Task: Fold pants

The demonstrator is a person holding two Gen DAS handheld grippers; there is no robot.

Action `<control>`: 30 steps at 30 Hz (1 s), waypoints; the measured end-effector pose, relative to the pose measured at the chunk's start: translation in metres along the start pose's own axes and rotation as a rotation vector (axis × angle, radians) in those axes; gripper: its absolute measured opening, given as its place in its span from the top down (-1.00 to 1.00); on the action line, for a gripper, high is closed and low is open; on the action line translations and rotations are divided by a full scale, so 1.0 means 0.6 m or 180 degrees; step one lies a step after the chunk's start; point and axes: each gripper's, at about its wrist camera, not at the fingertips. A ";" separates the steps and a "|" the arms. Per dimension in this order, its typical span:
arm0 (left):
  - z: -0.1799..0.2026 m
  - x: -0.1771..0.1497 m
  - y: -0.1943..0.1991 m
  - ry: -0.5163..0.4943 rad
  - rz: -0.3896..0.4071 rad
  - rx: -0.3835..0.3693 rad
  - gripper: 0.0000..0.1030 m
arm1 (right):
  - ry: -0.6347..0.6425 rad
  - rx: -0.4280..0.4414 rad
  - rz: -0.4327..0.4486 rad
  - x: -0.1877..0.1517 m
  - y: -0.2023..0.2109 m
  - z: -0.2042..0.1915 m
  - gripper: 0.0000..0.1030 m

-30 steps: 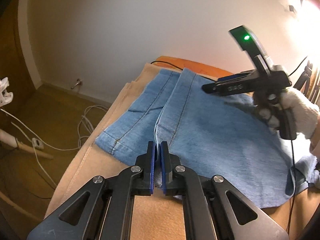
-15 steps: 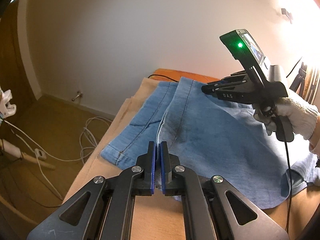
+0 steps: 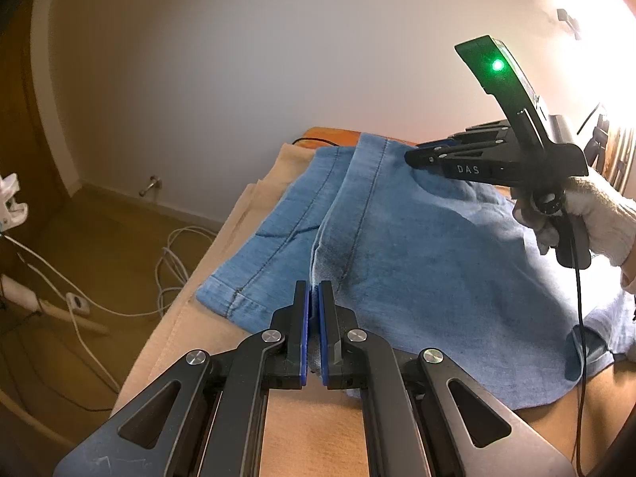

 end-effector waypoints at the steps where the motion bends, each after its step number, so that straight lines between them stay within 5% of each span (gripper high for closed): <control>1: 0.000 0.001 0.000 -0.0002 -0.0001 0.0007 0.94 | 0.0022 0.0004 -0.0018 0.001 -0.002 -0.002 0.75; 3: -0.001 0.001 -0.001 -0.0004 -0.0006 0.0011 0.94 | 0.0039 0.0078 -0.0057 0.005 -0.007 -0.003 0.47; 9: 0.002 0.004 0.000 -0.0019 -0.0011 0.0007 0.94 | 0.0127 0.0103 -0.0097 0.020 -0.025 -0.017 0.72; 10: 0.003 0.003 0.000 -0.0025 -0.0013 0.0006 0.94 | 0.0127 0.0131 -0.0105 0.022 -0.028 -0.018 0.66; 12: 0.005 0.002 -0.001 -0.0040 -0.0013 -0.0002 0.94 | 0.0085 0.0186 -0.0117 0.027 -0.036 -0.016 0.06; 15: 0.006 0.001 0.002 -0.0067 -0.0006 -0.0001 0.94 | -0.0026 0.0226 -0.0154 0.044 -0.056 -0.011 -0.16; 18: 0.007 0.002 0.002 -0.0086 -0.0008 -0.0011 0.94 | -0.0046 0.0272 -0.0174 0.055 -0.078 -0.016 -0.19; 20: 0.010 0.001 0.002 -0.0117 -0.0005 -0.0005 0.94 | 0.0020 0.0303 -0.0123 0.057 -0.081 -0.024 -0.05; 21: 0.010 0.002 0.002 -0.0128 -0.0001 -0.0002 0.94 | 0.0060 0.0339 -0.0093 0.057 -0.080 -0.028 0.27; 23: 0.010 0.002 0.001 -0.0154 0.0000 -0.0025 0.94 | 0.0109 0.0199 -0.0048 0.056 -0.078 -0.036 0.58; 26: 0.006 0.003 0.002 -0.0124 0.0004 -0.0052 0.94 | 0.0078 0.0100 0.0042 0.050 -0.068 -0.038 0.80; 30: 0.005 0.002 0.005 -0.0133 0.0004 -0.0058 0.94 | 0.0034 0.0131 0.0210 0.042 -0.048 -0.033 0.86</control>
Point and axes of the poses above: each gripper's, at about its wrist camera, not at the fingertips, and y roughly against the way its jaws point, z to its right, x to its top, and after that the axes turned 15 degrees about -z, right-handed
